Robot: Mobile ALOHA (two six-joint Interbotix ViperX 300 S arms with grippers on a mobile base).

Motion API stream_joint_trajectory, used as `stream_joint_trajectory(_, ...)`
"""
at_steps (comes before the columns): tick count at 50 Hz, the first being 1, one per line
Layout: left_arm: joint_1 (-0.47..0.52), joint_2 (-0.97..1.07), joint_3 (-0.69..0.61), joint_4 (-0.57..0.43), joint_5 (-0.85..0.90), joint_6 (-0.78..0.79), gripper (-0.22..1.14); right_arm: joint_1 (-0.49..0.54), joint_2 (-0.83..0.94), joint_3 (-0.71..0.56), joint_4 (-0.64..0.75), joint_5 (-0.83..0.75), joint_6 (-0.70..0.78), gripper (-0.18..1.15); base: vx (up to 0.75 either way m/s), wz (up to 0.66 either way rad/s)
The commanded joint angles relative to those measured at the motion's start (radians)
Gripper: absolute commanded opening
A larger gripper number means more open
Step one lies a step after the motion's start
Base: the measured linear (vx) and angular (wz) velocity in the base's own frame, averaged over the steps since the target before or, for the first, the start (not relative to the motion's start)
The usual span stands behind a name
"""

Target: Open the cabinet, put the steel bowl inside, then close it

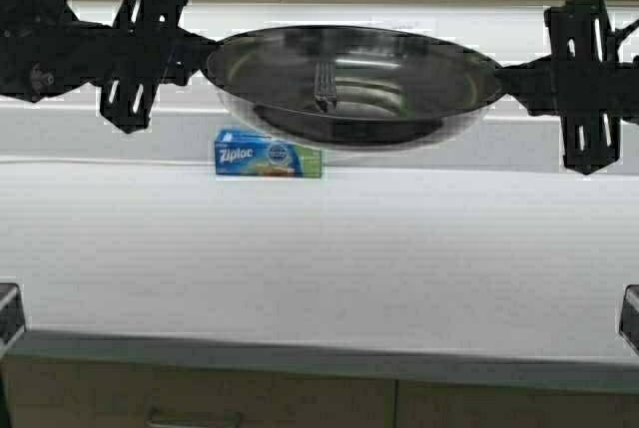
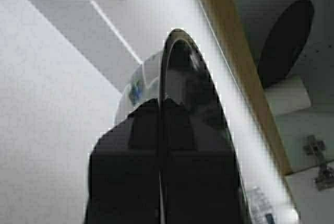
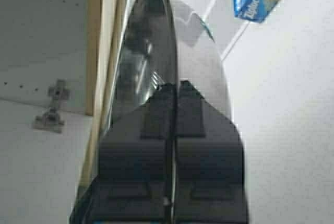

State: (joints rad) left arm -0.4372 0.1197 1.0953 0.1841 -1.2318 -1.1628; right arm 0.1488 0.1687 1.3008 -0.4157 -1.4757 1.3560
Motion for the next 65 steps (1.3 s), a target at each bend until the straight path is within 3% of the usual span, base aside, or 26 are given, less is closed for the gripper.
stream_joint_trajectory(1, -0.051, -0.08, -0.005, 0.006, 0.063, 0.008, 0.02, 0.091, -0.132, 0.002, 0.023, 0.077, 0.028, 0.07, 0.0, 0.0)
stream_joint_trajectory(9, -0.064, -0.144, -0.008, 0.006, 0.121, 0.008, 0.02, 0.147, -0.31, -0.005, 0.064, 0.253, 0.035, 0.07, 0.0, 0.0)
stream_joint_trajectory(26, -0.1, -0.324, -0.044, -0.021, 0.307, 0.006, 0.02, 0.15, -0.618, -0.067, 0.034, 0.611, 0.114, 0.07, 0.0, 0.0)
stream_joint_trajectory(40, -0.104, -0.383, -0.186, -0.02, 0.528, 0.011, 0.02, 0.15, -0.69, -0.121, 0.038, 0.698, 0.133, 0.07, 0.0, 0.0)
stream_joint_trajectory(65, -0.138, -0.383, -0.331, -0.023, 0.627, 0.011, 0.02, 0.161, -0.738, -0.242, 0.038, 0.845, 0.173, 0.07, 0.01, -0.01)
